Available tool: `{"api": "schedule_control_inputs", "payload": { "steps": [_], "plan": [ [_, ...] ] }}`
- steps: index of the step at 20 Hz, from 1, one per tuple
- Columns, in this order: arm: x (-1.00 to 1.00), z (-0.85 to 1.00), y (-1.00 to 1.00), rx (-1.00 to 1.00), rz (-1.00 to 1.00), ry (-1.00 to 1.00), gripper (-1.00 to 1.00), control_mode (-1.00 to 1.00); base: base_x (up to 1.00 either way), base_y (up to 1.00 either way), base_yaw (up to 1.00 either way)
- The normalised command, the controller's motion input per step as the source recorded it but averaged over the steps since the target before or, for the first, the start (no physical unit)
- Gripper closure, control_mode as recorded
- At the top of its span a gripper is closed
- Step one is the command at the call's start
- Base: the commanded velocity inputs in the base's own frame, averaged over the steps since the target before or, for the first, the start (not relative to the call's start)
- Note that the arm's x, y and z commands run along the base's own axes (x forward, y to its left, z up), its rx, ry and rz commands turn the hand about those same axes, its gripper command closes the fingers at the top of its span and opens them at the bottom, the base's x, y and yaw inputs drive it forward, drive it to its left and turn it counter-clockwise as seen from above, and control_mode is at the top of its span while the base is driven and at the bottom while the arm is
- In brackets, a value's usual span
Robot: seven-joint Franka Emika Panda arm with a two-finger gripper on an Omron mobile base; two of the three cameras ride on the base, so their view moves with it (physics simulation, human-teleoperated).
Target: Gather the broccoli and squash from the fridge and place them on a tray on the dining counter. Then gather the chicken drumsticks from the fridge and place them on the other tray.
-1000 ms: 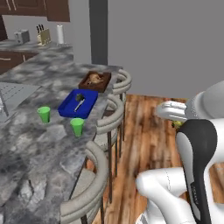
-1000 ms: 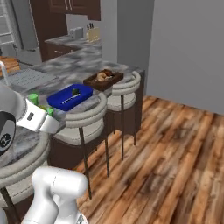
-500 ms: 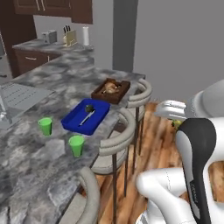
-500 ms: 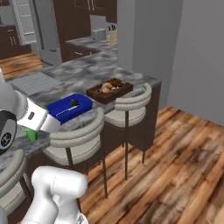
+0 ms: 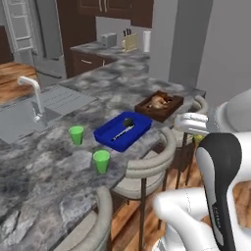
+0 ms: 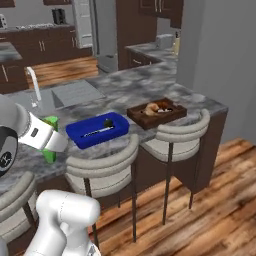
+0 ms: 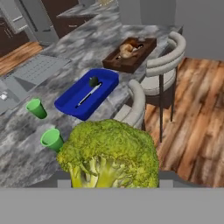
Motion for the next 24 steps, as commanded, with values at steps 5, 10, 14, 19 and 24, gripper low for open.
{"api": "schedule_control_inputs", "payload": {
  "steps": [5, 10, 14, 19, 24],
  "plan": [
    [0.0, 0.0, 0.0, 0.0, 0.0, 0.0, 1.0, 1.0, 0.41, -0.25, 0.46],
    [0.0, 0.0, 0.0, 0.0, 0.0, 0.0, 1.0, 1.0, 0.39, -0.34, 0.43],
    [0.0, 0.0, 0.0, 0.0, 0.0, 0.0, 1.0, 1.0, 0.4, -0.42, 0.4],
    [0.0, 0.0, 0.0, 0.0, 0.0, 0.0, 1.0, 1.0, 0.43, -0.53, 0.35],
    [0.0, 0.0, 0.0, 0.0, 0.0, 0.0, 1.0, 1.0, 0.58, -0.48, 0.35]
  ]
}}
